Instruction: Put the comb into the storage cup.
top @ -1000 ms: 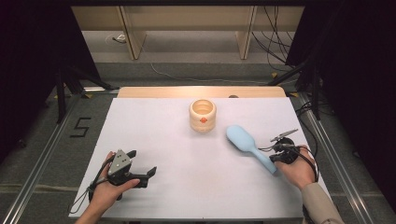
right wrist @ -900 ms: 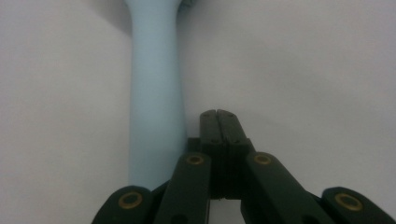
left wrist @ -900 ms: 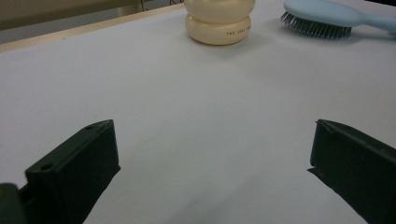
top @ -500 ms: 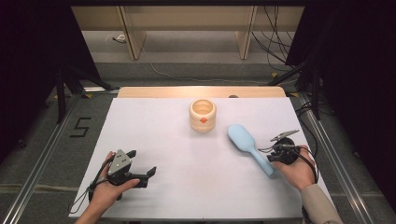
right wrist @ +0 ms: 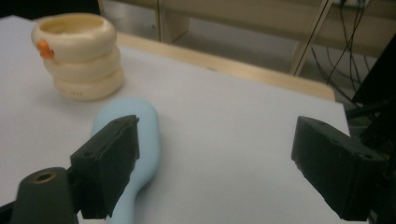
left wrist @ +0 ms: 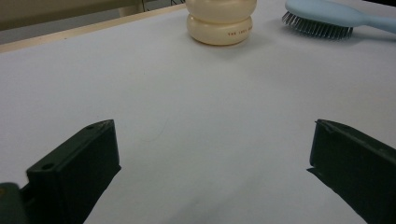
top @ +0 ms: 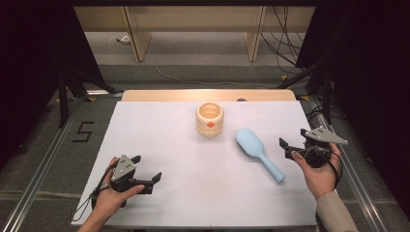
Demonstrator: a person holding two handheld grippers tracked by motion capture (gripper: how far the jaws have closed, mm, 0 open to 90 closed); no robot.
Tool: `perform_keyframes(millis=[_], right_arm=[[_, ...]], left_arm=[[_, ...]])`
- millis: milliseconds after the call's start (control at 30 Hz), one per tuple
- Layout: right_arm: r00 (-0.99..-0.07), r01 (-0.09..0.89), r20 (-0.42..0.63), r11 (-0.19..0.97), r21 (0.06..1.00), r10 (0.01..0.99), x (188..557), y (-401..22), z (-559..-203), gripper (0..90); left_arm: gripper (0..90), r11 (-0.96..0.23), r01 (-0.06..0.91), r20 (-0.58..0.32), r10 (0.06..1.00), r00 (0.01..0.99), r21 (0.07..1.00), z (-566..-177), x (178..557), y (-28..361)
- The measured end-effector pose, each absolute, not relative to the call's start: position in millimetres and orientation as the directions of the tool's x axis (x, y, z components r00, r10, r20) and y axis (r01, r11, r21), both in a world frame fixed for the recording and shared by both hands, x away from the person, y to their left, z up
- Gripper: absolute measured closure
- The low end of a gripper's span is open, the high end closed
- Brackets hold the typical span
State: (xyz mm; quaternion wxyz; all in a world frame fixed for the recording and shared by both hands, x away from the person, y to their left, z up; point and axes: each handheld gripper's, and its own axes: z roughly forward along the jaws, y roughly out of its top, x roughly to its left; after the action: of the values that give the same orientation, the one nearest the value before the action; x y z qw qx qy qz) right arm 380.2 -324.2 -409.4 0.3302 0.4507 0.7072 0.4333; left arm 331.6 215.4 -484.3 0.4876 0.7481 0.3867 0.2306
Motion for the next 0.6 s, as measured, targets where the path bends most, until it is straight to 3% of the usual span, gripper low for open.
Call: perform_keyframes(millis=[333,600], right_arm=[[-0.369,0.262,-0.061,0.167,0.951,0.928,376,-326,-397,16.0],[-0.404,0.278,-0.087,0.213,0.937,0.91,379,-316,-390,16.0]], left_arm=[[1.0,-0.222,0.353,-0.034,0.805,0.593,0.909,-484,332,215],[1.0,-0.218,0.352,-0.034,0.807,0.59,0.91,-484,332,216]])
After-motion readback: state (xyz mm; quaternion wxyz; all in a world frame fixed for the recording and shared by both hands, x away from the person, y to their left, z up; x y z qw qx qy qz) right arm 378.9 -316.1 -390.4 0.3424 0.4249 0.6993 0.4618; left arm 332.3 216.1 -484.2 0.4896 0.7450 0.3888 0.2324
